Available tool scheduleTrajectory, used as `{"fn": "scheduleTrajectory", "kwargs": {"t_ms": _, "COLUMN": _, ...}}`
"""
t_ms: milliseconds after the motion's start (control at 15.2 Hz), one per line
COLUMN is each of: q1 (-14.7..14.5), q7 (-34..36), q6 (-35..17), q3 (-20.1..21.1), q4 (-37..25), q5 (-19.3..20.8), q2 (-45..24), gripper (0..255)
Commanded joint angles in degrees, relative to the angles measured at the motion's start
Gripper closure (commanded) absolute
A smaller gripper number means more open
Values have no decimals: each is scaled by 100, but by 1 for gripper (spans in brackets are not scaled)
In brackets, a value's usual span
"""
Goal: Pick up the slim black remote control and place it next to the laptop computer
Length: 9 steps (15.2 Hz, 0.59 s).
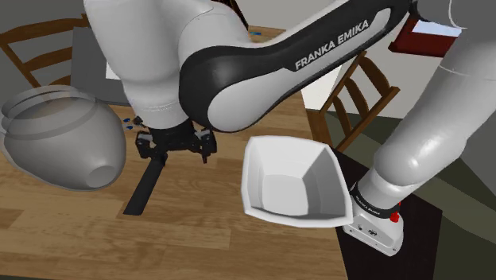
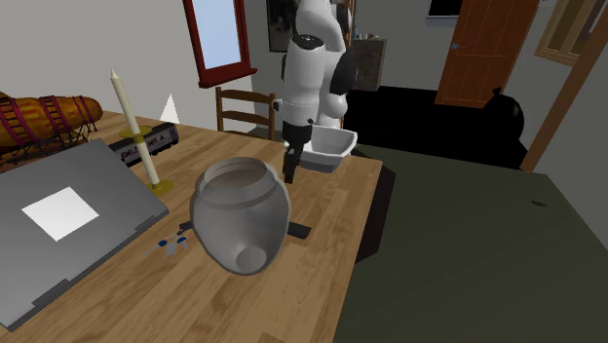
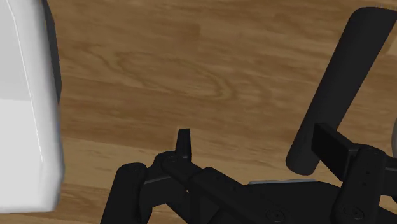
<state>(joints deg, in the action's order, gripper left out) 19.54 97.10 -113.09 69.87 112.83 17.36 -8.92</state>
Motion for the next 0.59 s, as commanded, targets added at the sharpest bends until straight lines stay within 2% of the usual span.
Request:
{"fn": "scheduleTrajectory", "kwargs": {"t_ms": 0, "q1": -714, "q7": 940, "q6": 271, "q3": -394, "q4": -515, "q5": 1017, "q2": -930, "gripper": 0}}
{"fn": "scheduleTrajectory", "kwargs": {"t_ms": 132, "q1": -1471, "q7": 1432, "q6": 547, "q3": -928, "q4": -1090, "q5": 1516, "q2": -1531, "gripper": 0}}
{"fn": "scheduleTrajectory", "kwargs": {"t_ms": 264, "q1": -2083, "q7": 1799, "q6": 822, "q3": -1339, "q4": -1707, "q5": 1902, "q2": -2073, "gripper": 0}}
{"fn": "scheduleTrajectory", "kwargs": {"t_ms": 462, "q1": -2878, "q7": 2171, "q6": 1236, "q3": -1856, "q4": -2735, "q5": 2339, "q2": -2836, "gripper": 0}}
{"fn": "scheduleTrajectory", "kwargs": {"t_ms": 528, "q1": -2943, "q7": 2193, "q6": 1270, "q3": -1899, "q4": -2829, "q5": 2368, "q2": -2898, "gripper": 0}}
